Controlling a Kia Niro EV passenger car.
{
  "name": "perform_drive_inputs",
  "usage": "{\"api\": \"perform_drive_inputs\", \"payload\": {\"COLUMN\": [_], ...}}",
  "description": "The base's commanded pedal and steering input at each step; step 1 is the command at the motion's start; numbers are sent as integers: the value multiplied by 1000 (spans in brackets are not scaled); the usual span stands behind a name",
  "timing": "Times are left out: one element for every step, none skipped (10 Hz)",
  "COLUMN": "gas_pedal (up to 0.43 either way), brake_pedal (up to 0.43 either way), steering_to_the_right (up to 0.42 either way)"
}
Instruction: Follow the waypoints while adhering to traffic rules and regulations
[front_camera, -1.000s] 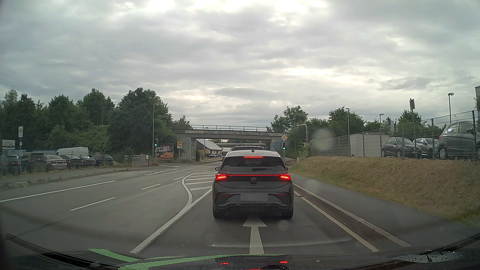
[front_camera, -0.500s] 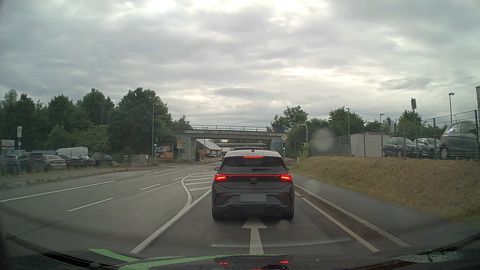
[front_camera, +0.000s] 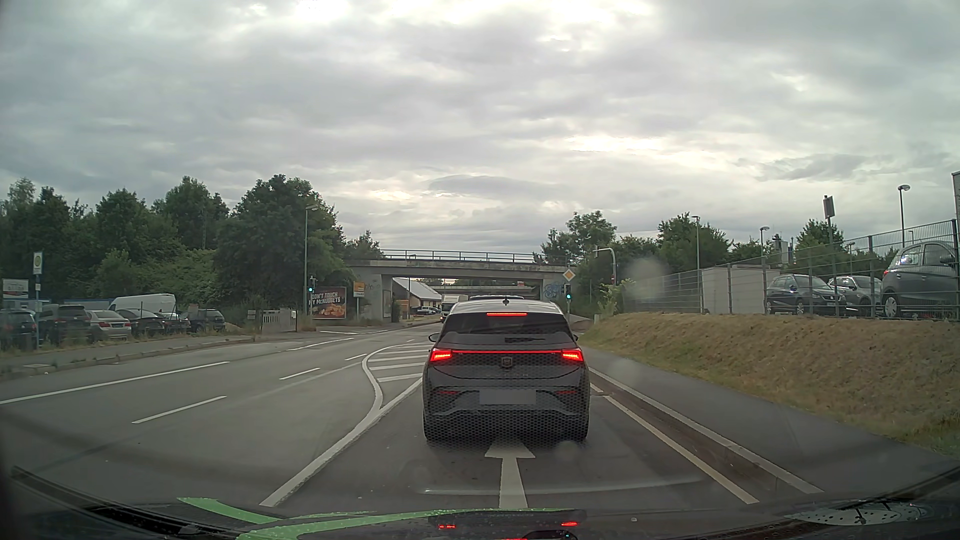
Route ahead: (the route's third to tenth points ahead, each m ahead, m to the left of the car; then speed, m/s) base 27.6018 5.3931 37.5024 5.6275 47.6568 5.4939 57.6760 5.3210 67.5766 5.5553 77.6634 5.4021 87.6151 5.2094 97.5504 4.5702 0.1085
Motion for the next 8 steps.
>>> {"api": "perform_drive_inputs", "payload": {"gas_pedal": [0,0,0,0,0,0,0,0], "brake_pedal": [0,0,0,0,0,0,0,0], "steering_to_the_right": [2,2,2,2,2,2,2,2]}}
